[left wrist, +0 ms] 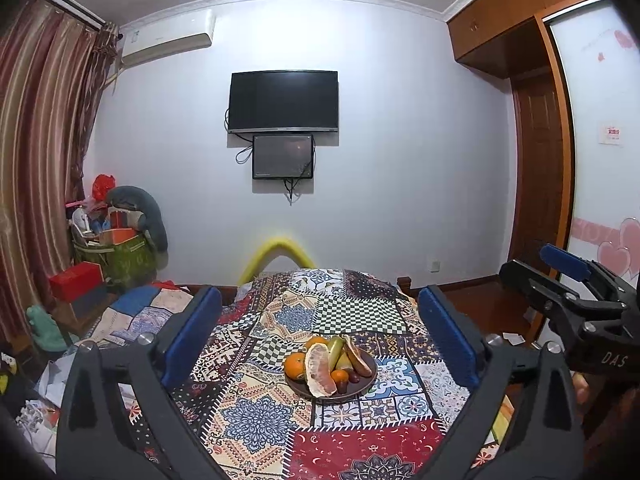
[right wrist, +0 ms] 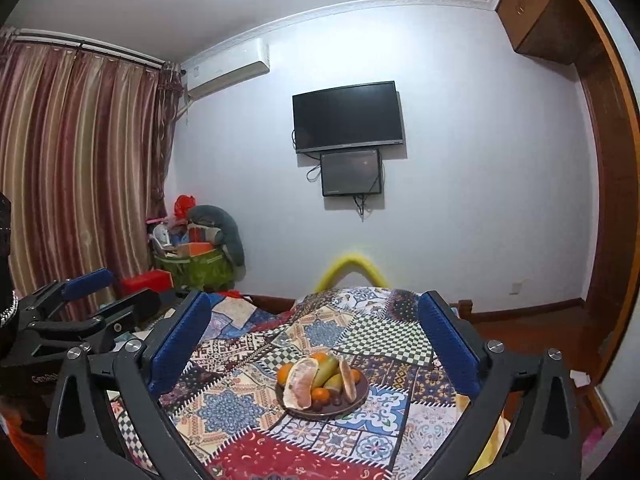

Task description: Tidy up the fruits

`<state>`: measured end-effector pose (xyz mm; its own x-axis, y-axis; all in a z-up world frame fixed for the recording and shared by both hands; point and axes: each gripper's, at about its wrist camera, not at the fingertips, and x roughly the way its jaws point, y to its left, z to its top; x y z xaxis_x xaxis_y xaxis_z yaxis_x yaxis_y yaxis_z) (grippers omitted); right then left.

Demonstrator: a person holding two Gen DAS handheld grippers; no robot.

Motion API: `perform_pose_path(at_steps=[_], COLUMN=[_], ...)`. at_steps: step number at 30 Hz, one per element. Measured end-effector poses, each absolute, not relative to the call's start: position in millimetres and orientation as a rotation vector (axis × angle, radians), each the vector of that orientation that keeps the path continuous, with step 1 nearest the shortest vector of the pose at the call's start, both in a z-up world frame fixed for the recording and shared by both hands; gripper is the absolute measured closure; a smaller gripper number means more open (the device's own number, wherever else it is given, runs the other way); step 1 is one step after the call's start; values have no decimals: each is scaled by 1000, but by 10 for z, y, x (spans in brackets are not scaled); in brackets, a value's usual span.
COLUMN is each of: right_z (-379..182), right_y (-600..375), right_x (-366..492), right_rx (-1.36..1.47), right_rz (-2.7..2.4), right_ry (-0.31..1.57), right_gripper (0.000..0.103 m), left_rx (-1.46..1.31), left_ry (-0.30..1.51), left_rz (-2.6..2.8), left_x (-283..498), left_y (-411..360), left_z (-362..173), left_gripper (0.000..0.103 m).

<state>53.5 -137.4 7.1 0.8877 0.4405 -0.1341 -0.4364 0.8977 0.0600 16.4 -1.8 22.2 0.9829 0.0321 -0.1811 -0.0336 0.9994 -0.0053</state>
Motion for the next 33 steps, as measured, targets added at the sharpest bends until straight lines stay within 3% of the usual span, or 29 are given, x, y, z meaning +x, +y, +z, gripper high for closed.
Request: perform_pose_path(at_steps=[33], right_z=[116], right_y=[-1444], right_x=[516], right_rx=[31], right_rz=[434], right_ry=[158], right_gripper=[0], left_rx=[-21], left_ry=[190], left_rz=[18], left_x=[237], left_y=[-5], left_z=[187], left_gripper=[1])
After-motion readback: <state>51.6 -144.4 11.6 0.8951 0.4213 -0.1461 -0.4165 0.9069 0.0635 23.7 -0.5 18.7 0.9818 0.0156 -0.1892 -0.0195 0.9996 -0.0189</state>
